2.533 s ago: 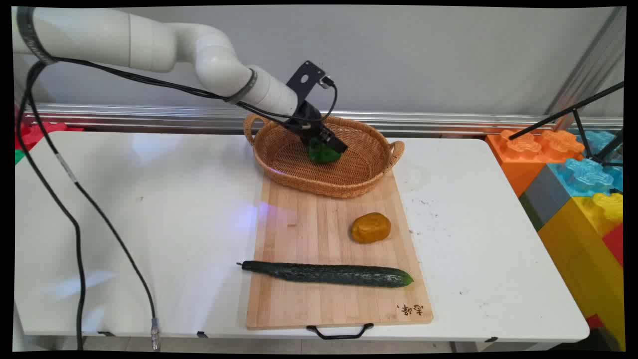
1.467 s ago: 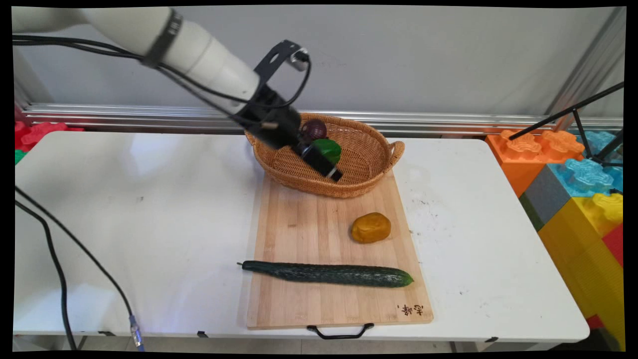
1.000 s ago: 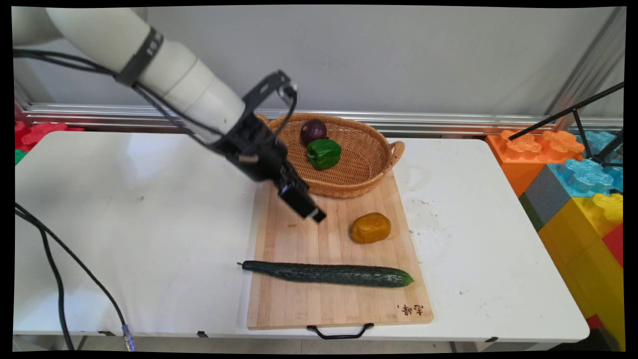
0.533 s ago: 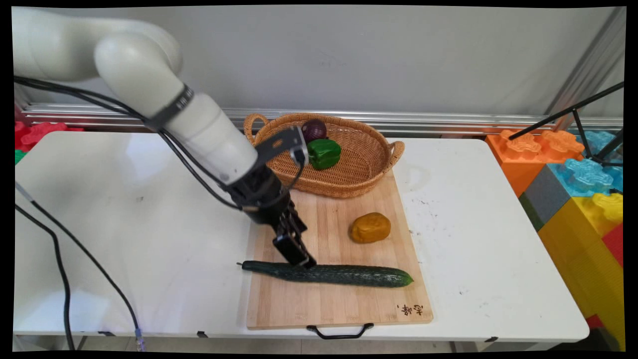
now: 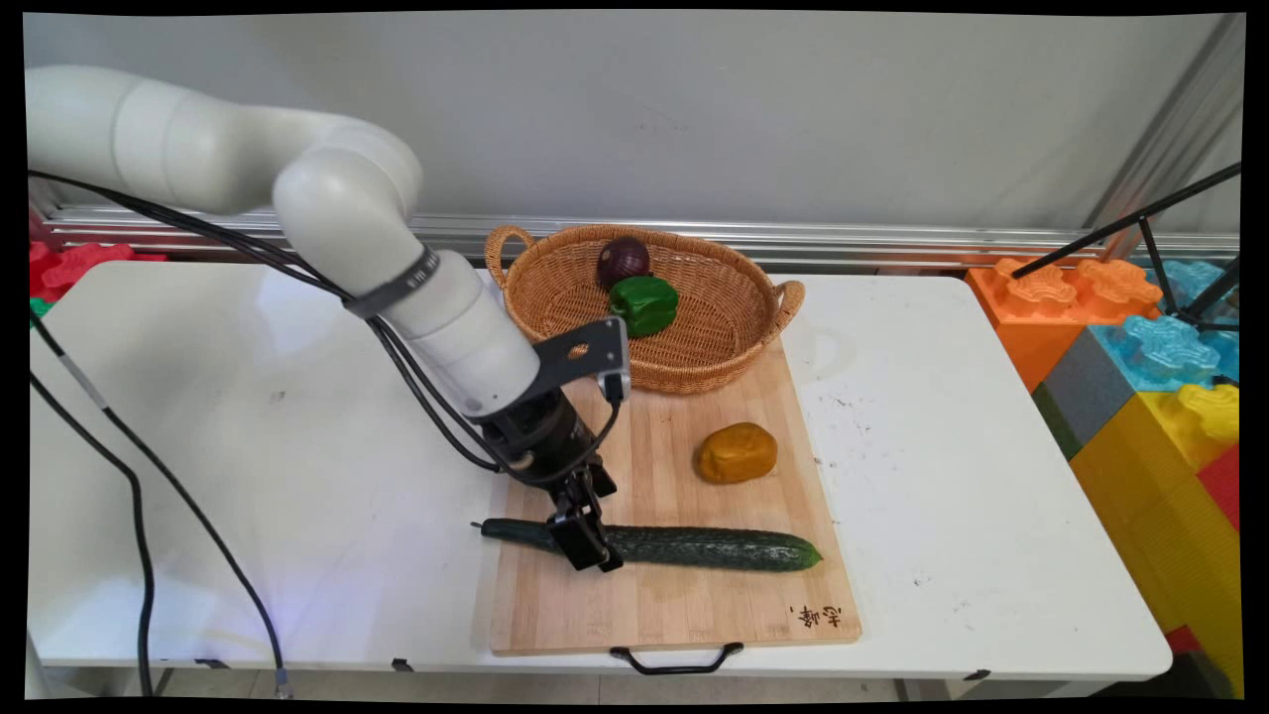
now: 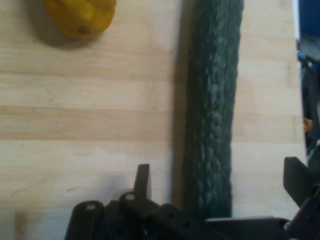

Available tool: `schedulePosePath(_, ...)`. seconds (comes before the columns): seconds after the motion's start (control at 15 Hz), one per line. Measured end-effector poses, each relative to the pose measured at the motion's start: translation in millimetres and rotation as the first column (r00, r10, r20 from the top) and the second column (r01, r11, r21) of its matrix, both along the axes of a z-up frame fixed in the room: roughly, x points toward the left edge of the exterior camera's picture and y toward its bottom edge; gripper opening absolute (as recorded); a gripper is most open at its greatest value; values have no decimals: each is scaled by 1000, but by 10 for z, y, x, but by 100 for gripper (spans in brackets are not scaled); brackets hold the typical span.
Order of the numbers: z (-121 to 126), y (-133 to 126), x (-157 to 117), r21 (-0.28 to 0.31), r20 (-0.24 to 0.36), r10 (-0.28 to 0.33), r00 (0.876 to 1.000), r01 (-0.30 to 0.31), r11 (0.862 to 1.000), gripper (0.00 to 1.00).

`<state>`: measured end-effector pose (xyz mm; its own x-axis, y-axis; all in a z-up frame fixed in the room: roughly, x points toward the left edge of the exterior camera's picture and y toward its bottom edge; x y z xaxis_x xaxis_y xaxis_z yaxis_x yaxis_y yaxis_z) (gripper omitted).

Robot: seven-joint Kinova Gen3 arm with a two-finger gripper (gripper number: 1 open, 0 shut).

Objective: Pick up the cucumber from the cutting board

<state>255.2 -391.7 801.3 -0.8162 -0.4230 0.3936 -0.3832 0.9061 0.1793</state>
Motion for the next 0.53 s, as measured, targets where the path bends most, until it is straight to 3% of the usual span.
schedulePosePath(0.2,-135,-28,-40,-24,25,-38,999,38,999,100)
schedulePosePath(0.27,-170,-36,-60,-30,29,-49,998,50,998,0)
schedulePosePath(0.53,-235,-29,-104,-37,37,-83,996,85,996,0)
